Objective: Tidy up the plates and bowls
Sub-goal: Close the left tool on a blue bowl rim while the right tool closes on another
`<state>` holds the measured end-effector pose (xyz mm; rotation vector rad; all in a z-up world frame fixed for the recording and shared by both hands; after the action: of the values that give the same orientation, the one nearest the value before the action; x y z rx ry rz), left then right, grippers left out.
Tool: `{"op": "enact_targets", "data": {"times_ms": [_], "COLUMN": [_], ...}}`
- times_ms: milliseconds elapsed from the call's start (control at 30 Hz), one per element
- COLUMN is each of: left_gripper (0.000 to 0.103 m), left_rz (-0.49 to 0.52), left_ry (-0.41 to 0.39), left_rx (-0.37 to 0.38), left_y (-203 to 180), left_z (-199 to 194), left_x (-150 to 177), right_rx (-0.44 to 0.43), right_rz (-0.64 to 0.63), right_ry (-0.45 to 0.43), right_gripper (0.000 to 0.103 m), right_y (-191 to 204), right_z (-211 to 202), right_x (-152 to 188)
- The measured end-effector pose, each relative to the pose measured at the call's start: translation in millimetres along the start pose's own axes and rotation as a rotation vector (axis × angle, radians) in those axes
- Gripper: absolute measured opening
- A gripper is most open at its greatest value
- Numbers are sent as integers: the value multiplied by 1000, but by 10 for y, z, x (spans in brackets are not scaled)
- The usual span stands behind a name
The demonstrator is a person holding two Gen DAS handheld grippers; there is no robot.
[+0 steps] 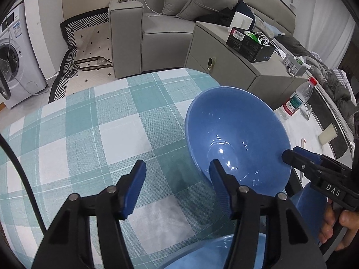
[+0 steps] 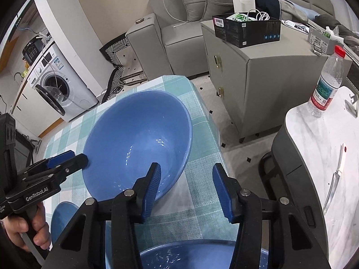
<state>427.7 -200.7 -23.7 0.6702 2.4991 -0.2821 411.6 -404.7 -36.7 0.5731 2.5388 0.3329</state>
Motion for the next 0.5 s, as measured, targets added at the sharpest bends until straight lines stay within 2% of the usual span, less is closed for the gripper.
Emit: {"op": "enact_targets", "data": {"times_ms": [100, 133, 333, 400, 500], "left_gripper": [51, 46, 24, 18, 16], "left_rz": [-2, -2, 32, 49, 63], "left_ry": [15, 19, 10, 11, 3], "left_rx": [19, 26, 69, 83, 80], "left_y": [-13, -23, -133, -182, -219], "left_z": [55, 70, 70, 72, 55], "left_x": [-9, -10, -36, -42, -60], "right_rx": [13, 13, 5, 0, 2], "right_rz": [-11, -12, -22, -31, -46], "right_ry": [4, 7, 10, 11, 11], "right_gripper": [46, 45, 32, 24, 18], "right_y": [8, 10, 39, 57, 92], "right_z": [24, 36, 61, 59, 62], "right_x": [11, 19, 34, 38, 53]}}
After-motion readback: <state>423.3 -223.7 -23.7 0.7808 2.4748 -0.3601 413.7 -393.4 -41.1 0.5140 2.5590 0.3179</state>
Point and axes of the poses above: each gripper's, at about its wrist camera, not at the fingertips, and z roughly the way its jaws point, y to its left, x to its underside, the point moved 6 cm from there along z, roughly the way its jaws point, and after that the axes turned 15 degrees about z, right-handed, at the moved point
